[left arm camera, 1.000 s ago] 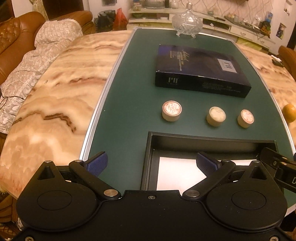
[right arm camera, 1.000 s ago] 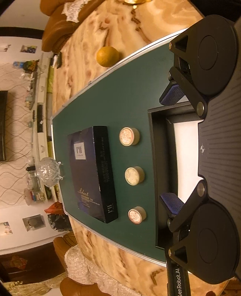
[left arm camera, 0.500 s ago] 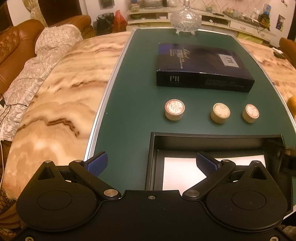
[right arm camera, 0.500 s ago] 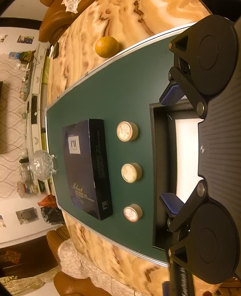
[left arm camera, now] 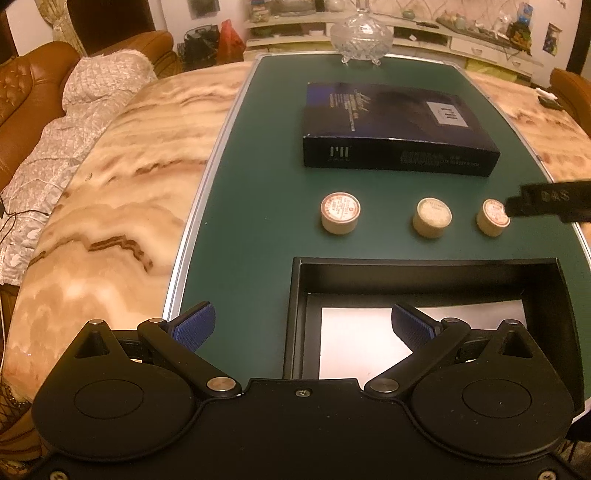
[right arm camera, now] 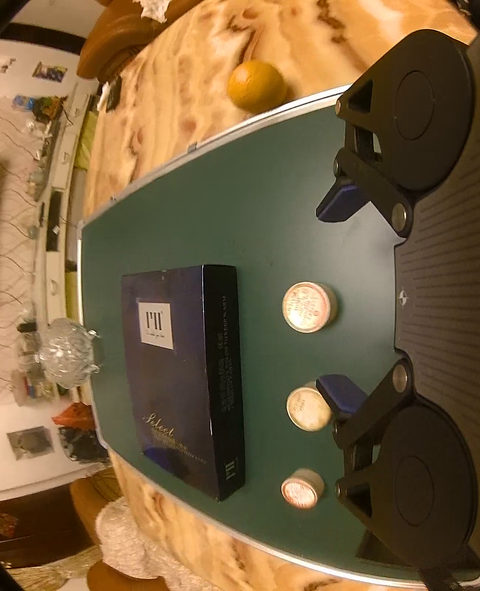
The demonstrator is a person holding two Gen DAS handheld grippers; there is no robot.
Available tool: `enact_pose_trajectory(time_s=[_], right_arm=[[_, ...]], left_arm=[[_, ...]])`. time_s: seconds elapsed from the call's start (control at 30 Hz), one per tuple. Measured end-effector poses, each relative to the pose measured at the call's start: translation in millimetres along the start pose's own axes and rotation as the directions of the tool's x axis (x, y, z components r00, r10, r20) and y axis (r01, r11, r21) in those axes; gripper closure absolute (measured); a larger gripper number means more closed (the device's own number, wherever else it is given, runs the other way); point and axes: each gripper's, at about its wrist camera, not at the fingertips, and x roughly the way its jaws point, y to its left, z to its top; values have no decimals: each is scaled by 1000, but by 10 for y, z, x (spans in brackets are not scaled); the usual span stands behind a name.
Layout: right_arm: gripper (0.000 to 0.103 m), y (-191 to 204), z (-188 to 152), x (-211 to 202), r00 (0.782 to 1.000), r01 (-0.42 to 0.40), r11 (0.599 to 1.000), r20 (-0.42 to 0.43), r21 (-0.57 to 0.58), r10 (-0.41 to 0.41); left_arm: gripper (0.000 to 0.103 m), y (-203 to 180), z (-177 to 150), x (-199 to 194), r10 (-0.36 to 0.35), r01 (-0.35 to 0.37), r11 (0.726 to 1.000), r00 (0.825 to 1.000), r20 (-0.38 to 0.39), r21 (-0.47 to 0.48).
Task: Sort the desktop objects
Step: 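Move the right gripper to the largest cream tin and close on it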
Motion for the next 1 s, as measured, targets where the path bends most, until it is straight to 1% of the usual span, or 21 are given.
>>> enact_pose_trajectory(time_s=[0.03,0.17,0.3,0.43,0.57,0.7,0.9,1.0], right_arm=[[15,5,25,68,1000,1,1000,-10,-9,-1],[28,42,86,312,999,13,999,-51,-31,-15],[30,55,102,471,997,-1,1000,-81,-22,-1],[35,84,103,543,996,-16,1000,-93,-20,14],[50,108,121,605,994,-25,1000,-110,-16,23],[57,104,147,625,994,-22,1000,-112,-10,21],[58,78,147,612,993,-26,1000,-116,3,26],[58,78,130,526,994,-31,999,-104,7,31]], left_arm=[[0,0,-2,6,0,0,1000,1000,-3,1],[0,5,-3,13,4,-4,1000,1000,-5,4],[0,26,3,19,10,-10,1000,1000,-5,3],[0,41,4,37,16,-16,1000,1000,-9,1],[0,42,-3,44,17,-17,1000,1000,-13,4],[0,40,-17,43,17,-17,1000,1000,-14,8],[0,61,-24,47,15,-15,1000,1000,-18,2],[0,74,-29,33,12,-12,1000,1000,-15,1]])
